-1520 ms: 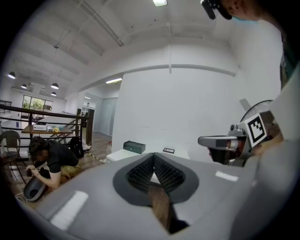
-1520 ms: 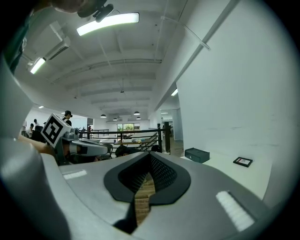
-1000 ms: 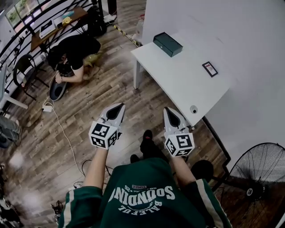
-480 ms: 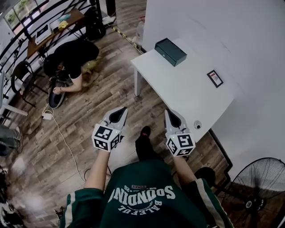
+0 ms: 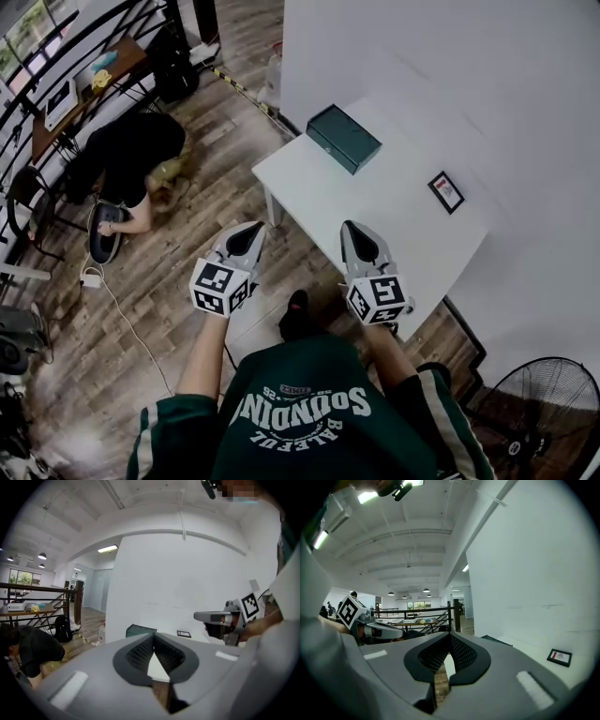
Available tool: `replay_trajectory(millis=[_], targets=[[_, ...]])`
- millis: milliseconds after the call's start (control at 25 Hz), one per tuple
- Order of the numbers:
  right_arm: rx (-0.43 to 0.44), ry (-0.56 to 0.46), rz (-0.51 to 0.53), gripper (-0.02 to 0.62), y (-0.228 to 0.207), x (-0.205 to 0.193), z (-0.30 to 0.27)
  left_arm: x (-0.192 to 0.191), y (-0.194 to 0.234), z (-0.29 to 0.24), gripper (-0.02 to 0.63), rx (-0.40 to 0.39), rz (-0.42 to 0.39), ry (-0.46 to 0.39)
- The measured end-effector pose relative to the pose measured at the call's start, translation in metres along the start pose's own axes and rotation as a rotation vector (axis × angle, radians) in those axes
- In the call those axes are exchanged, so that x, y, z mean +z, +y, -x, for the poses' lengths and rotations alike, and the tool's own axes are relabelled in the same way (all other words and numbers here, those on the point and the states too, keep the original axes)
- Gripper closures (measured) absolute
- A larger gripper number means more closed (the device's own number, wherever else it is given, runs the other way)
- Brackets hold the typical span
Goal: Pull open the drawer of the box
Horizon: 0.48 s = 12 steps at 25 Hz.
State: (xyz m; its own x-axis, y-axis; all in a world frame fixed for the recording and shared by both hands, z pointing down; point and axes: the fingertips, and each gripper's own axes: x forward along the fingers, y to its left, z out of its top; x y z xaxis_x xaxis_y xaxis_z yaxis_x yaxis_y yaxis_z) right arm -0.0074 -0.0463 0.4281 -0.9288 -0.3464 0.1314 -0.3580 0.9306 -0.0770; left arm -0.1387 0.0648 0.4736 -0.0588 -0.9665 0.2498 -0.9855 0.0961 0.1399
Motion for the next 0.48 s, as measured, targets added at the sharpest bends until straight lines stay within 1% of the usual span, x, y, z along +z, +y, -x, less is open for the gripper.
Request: replay_trajectory(millis=[240, 480], targets=[[-0.049, -0.003, -0.007, 0.597, -0.048, 0.016, -0.041, 0.029, 0.017, -0.075, 0.554, -0.065, -0.015, 0.006], [-0.147, 0.004, -0.038, 0.597, -0.092, 0.015, -0.055, 0.048, 0.019, -0.144, 0.552, -0.161, -0.039, 0.017]])
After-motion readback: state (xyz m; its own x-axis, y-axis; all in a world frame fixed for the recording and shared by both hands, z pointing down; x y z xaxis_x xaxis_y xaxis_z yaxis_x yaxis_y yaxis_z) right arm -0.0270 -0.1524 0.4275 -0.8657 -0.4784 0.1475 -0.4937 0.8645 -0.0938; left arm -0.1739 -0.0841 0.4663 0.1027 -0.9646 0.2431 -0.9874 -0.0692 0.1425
